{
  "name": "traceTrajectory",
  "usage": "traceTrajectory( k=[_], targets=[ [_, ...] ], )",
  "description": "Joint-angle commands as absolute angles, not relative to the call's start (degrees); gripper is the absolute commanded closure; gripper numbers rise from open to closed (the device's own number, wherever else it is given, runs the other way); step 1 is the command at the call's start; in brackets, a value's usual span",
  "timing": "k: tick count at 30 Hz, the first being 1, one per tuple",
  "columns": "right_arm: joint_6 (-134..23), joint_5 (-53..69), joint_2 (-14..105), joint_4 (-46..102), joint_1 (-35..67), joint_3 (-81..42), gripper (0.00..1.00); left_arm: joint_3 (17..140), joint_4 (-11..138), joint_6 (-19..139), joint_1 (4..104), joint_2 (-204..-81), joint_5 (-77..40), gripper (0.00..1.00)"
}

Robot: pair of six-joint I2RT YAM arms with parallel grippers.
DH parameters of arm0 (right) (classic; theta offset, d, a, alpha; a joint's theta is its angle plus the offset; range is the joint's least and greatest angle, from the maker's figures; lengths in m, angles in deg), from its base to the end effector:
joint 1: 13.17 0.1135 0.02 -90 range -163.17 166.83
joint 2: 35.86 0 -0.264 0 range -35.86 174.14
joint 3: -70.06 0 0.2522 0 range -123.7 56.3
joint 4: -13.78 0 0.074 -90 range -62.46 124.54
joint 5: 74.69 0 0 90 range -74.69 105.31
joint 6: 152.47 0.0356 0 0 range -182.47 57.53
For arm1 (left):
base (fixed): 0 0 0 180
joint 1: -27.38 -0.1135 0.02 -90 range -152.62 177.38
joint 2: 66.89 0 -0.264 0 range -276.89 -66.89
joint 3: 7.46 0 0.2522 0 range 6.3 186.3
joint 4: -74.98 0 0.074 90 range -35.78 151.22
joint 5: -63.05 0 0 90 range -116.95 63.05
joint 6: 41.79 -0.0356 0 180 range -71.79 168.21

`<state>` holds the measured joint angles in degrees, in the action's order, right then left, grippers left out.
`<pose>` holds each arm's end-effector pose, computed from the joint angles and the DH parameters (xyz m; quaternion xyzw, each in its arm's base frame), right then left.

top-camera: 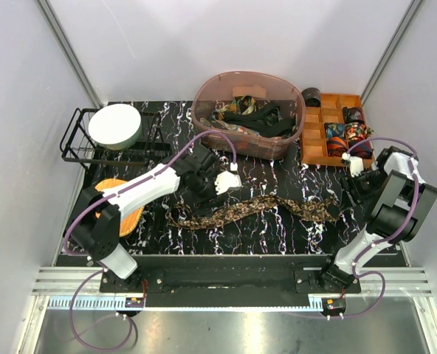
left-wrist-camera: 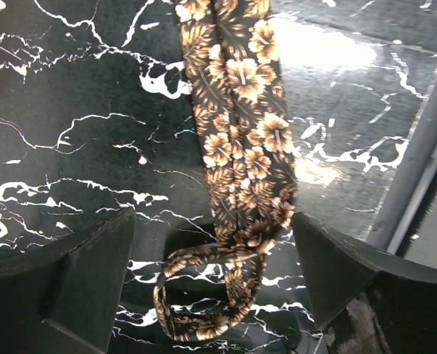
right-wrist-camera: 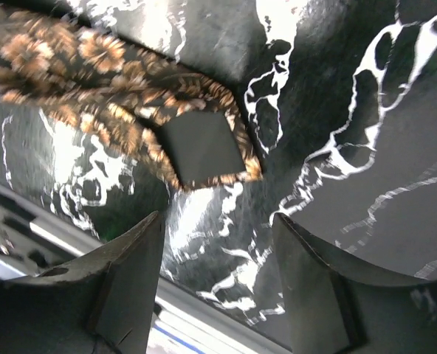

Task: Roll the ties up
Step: Flatten out the tie at the center of the board.

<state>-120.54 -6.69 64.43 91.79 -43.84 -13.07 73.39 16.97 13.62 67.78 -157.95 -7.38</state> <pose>0.2635 -0.1408 0.1923 -0.2239 0.9548 0.1672 0.1016 0.2306 -0.2119 0.2329 0.6145 0.7482 -0.1761 0.1775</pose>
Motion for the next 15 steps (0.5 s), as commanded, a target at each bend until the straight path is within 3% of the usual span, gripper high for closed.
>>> traceTrajectory(
  k=[1,8,15],
  targets=[
    [-111.7,-6.8,65.7,82.0,-43.5,-9.5,0.35,74.5,21.1,14.6,68.0,-158.8,-8.6,0.11],
    [-109.5,-4.4,65.8,75.8,-41.6,-4.1,0.4,71.2,22.4,14.2,69.3,-160.1,-9.1,0.07],
    [-106.2,-0.4,65.5,68.9,-38.7,0.7,0.67,68.4,24.2,13.8,71.3,-159.9,-12.7,0.07]
  ],
)
